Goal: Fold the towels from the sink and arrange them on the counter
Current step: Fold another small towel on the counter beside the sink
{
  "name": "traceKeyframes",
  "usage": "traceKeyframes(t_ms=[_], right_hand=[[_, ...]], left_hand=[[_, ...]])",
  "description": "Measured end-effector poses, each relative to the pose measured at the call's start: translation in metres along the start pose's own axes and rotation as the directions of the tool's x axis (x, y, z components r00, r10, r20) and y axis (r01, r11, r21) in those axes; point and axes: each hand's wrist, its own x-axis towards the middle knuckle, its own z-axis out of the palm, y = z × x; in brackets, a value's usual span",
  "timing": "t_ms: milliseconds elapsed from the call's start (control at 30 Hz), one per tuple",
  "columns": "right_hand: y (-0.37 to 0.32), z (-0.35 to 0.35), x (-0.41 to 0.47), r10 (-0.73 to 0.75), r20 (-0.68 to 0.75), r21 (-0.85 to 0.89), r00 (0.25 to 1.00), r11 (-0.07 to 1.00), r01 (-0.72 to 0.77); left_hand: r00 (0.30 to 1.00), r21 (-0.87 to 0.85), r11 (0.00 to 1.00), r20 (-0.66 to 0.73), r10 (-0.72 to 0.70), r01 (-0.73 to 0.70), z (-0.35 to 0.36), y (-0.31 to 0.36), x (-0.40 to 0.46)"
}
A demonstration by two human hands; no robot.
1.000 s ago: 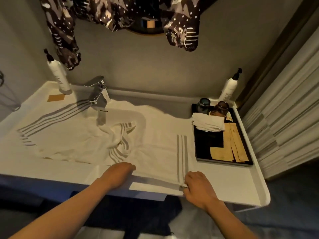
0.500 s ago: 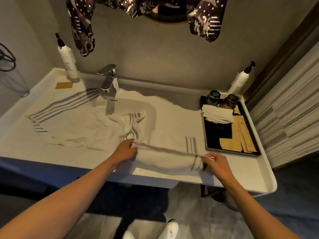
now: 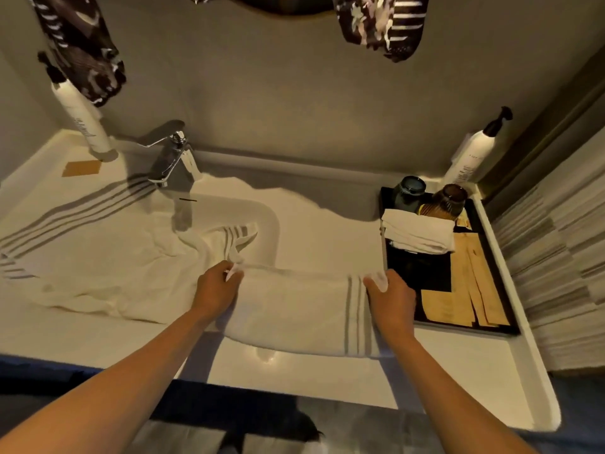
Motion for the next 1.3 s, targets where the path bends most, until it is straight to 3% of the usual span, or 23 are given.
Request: traceKeyframes(t_ms=[67, 133, 200, 233, 267, 333, 400, 533, 800, 900, 967, 1033, 1133, 1200, 1267, 1300], right_hand=[[-0.003, 0.005, -0.002, -0.041, -0.006, -0.045, 0.999, 0.998, 0.041], [-0.006, 0.013, -0.013, -0.289, -0.055, -0.237, 0.956, 0.933, 0.269], [-0.004, 0.034, -0.030, -0.566, 0.068, -0.478, 0.821, 0.704, 0.525], [-0.002, 0.045, -0.039, -0.592, 0.172, -0.510, 0.787, 0.631, 0.585], [0.000, 0.053, -0.048, -0.564, 0.246, -0.511, 0.788, 0.615, 0.600], [0.008, 0.061, -0.059, -0.435, 0.292, -0.541, 0.852, 0.659, 0.522], [0.023, 0.057, -0.065, -0.383, 0.283, -0.591, 0.880, 0.653, 0.474], [0.030, 0.051, -0.068, -0.307, 0.288, -0.616, 0.907, 0.666, 0.421], [0.028, 0.055, -0.077, -0.240, 0.299, -0.651, 0.924, 0.657, 0.381], [0.027, 0.056, -0.085, -0.232, 0.250, -0.656, 0.940, 0.673, 0.341], [0.031, 0.055, -0.091, -0.221, 0.236, -0.656, 0.946, 0.682, 0.323], [0.036, 0.053, -0.096, -0.219, 0.213, -0.653, 0.952, 0.694, 0.305], [0.042, 0.046, -0.105, -0.224, 0.208, -0.645, 0.952, 0.700, 0.305], [0.050, 0.034, -0.111, -0.230, 0.217, -0.656, 0.949, 0.686, 0.316], [0.060, 0.019, -0.115, -0.202, 0.212, -0.660, 0.956, 0.691, 0.293], [0.064, 0.011, -0.116, -0.188, 0.201, -0.665, 0.961, 0.694, 0.275]], left_hand=[[0.997, -0.041, 0.997, 0.013, -0.071, 0.072, 0.014, 0.005, 0.005], [0.996, 0.052, 0.994, -0.020, -0.091, 0.092, 0.022, 0.011, 0.000], [0.974, 0.336, 0.929, -0.105, 0.203, -0.158, 0.028, 0.014, -0.010], [0.918, 0.397, 0.852, -0.053, 0.393, -0.341, 0.034, 0.015, -0.017], [0.843, 0.388, 0.766, 0.061, 0.534, -0.513, 0.040, 0.018, -0.026], [0.718, 0.301, 0.653, 0.331, 0.612, -0.695, 0.052, 0.016, -0.041], [0.701, 0.318, 0.634, 0.453, 0.551, -0.705, 0.063, 0.002, -0.053], [0.732, 0.404, 0.618, 0.473, 0.490, -0.675, 0.059, -0.014, -0.056], [0.891, 0.464, 0.806, 0.424, 0.162, -0.367, 0.037, -0.018, -0.060], [0.946, 0.471, 0.880, 0.307, -0.103, -0.057, 0.022, -0.025, -0.049], [0.930, 0.324, 0.939, 0.299, -0.214, 0.112, 0.015, -0.021, -0.041], [0.928, -0.006, 0.967, 0.284, -0.241, 0.253, 0.013, -0.008, -0.033], [0.918, -0.318, 0.874, 0.276, -0.285, 0.367, 0.009, 0.009, -0.031], [0.884, -0.349, 0.828, 0.331, -0.330, 0.440, 0.007, 0.010, -0.034], [0.834, -0.176, 0.876, 0.434, -0.340, 0.449, 0.007, 0.007, -0.044], [0.837, -0.068, 0.923, 0.451, -0.310, 0.379, 0.009, 0.008, -0.051]])
